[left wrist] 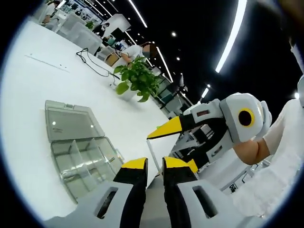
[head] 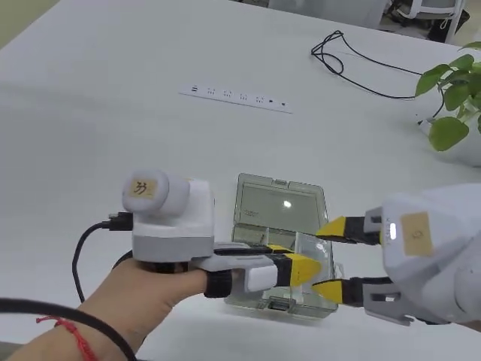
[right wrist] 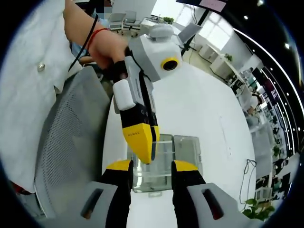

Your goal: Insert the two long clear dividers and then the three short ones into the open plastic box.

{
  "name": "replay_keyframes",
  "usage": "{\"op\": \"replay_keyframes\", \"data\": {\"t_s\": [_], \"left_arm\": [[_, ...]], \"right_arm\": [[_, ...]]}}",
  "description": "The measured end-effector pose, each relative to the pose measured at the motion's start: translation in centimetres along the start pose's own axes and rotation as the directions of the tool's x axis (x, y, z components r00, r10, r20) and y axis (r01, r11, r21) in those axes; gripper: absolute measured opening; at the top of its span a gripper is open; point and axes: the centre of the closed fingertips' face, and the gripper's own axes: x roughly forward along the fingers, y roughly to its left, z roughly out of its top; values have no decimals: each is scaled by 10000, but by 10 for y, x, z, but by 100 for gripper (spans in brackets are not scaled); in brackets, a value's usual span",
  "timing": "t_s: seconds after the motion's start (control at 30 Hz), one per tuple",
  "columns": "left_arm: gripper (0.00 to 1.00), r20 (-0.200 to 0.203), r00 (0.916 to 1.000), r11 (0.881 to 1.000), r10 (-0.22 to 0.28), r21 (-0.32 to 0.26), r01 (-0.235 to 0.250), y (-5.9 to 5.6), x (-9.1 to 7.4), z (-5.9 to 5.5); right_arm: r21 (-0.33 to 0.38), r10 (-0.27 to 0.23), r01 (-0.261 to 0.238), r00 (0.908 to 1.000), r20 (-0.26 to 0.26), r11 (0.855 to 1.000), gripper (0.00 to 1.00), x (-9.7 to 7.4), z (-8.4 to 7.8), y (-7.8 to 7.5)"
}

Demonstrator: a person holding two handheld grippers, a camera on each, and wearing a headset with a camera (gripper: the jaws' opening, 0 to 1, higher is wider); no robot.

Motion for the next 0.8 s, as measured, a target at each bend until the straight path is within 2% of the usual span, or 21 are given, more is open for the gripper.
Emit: {"op": "replay_keyframes", "data": {"t_s": [0.3,0.4,0.47,0.53,0.8], "left_arm": [[2,-71,9999,10000,-86,26,87,-2,1,-3],[2,-100,9999,9998,-99,197,101,-3,1,-3],[2,-210,9997,9983,-105,570,117,-4,2,-5],[2,-257,9996,9975,-65,702,83,-4,2,-6],[1,-90,9999,9992,59,395,-56,-3,2,-3]], "right_arm": [[-44,32,-32,10000,-64,10000,33,1,0,2],[-60,40,-40,10000,-83,10000,33,1,0,3],[-67,54,-54,9999,-103,10000,33,1,-1,4],[-145,35,-37,9999,-149,9999,33,1,-1,5],[-362,-142,136,9997,-179,9993,33,0,0,3]]}}
